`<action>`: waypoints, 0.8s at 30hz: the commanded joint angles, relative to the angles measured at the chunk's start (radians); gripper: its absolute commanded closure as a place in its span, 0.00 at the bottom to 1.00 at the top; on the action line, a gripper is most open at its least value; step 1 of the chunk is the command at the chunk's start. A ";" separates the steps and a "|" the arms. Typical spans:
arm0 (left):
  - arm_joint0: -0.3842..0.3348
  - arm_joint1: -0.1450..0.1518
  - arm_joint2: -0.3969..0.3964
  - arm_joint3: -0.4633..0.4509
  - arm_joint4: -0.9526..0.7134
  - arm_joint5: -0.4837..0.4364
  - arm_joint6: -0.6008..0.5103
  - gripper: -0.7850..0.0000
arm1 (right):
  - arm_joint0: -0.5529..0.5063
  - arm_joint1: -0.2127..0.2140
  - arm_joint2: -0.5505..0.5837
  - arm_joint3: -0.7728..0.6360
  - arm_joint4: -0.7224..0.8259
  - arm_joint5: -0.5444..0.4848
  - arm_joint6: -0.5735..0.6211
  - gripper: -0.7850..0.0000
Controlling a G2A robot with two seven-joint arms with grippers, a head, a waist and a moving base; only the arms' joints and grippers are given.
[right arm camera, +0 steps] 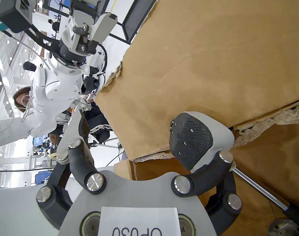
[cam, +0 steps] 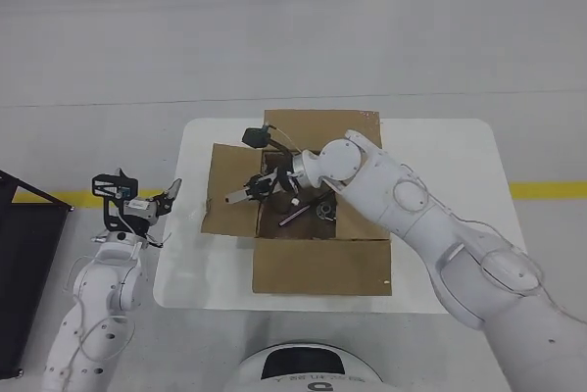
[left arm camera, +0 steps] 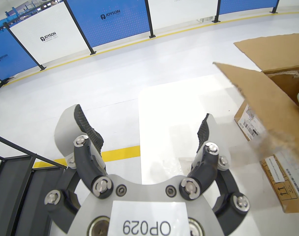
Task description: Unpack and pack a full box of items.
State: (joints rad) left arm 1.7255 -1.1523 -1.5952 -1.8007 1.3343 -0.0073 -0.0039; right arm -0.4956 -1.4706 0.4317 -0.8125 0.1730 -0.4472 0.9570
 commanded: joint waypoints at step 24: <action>-0.056 -0.016 0.132 -0.304 0.241 0.040 -0.185 0.00 | -0.591 0.424 0.912 -0.613 0.030 -0.353 0.063 0.00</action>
State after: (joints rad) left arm 1.6846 -1.1667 -1.4870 -2.0913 1.5568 0.0364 -0.1575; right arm -1.0182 -1.0666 1.2662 -1.3795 0.1922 -0.7968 1.0234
